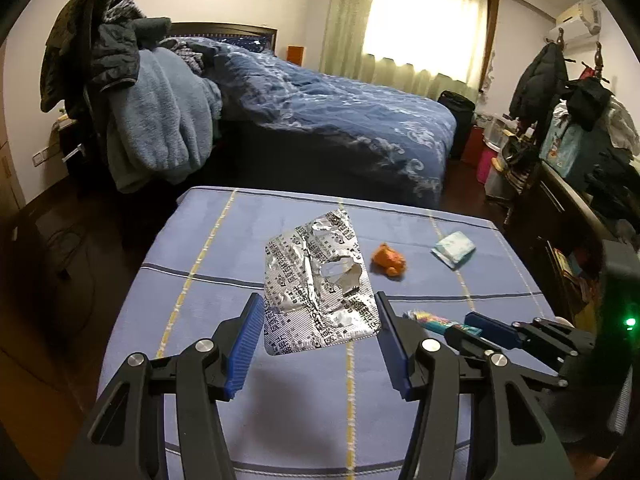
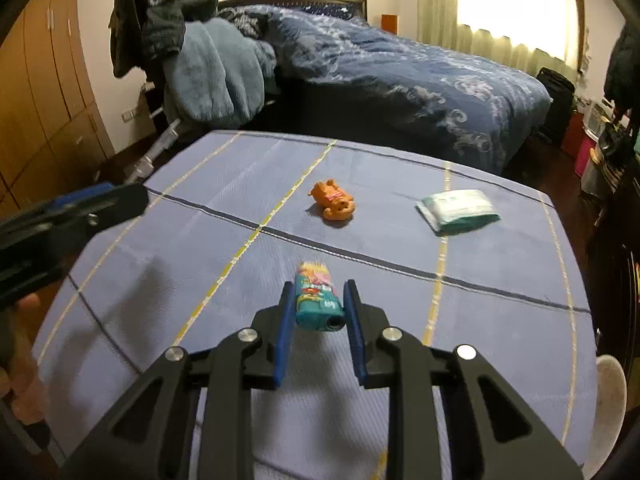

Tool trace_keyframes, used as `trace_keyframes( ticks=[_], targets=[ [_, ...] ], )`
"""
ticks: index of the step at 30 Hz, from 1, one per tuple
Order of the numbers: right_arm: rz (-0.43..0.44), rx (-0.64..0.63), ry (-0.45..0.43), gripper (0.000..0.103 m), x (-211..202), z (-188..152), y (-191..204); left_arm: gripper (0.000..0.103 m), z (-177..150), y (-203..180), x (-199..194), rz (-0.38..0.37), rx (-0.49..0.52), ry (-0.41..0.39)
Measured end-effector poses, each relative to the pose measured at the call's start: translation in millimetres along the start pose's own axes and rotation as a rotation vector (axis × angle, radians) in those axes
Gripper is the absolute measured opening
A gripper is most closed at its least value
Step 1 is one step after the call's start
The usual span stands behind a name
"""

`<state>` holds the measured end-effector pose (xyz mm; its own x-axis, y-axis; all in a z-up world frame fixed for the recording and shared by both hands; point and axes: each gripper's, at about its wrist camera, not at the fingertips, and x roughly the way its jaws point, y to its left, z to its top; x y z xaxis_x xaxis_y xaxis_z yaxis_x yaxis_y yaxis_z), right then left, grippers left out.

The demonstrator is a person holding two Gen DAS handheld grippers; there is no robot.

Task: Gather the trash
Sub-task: 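Grasp the colourful tube with the right tool while the left tool holds the blister pack, then lift blister pack and tube and turn both tools toward the wastebasket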

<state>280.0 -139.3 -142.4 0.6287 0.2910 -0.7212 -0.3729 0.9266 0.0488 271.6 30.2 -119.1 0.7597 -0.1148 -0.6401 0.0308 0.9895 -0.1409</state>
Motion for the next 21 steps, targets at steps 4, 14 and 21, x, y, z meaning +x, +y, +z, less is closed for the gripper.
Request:
trace_keyframes(
  ticks=[4, 14, 21],
  targets=[
    [0.010, 0.035, -0.037, 0.025, -25, -8, -9, 0.056, -3, -11, -6, -0.019, 0.013, -0.001],
    [-0.002, 0.101, -0.117, 0.020, -84, -26, -36, 0.056, -7, -46, -18, -0.073, 0.062, -0.008],
    [-0.031, 0.128, -0.155, 0.020, -122, -47, -53, 0.056, -14, -77, -28, -0.129, 0.103, -0.008]
  ],
)
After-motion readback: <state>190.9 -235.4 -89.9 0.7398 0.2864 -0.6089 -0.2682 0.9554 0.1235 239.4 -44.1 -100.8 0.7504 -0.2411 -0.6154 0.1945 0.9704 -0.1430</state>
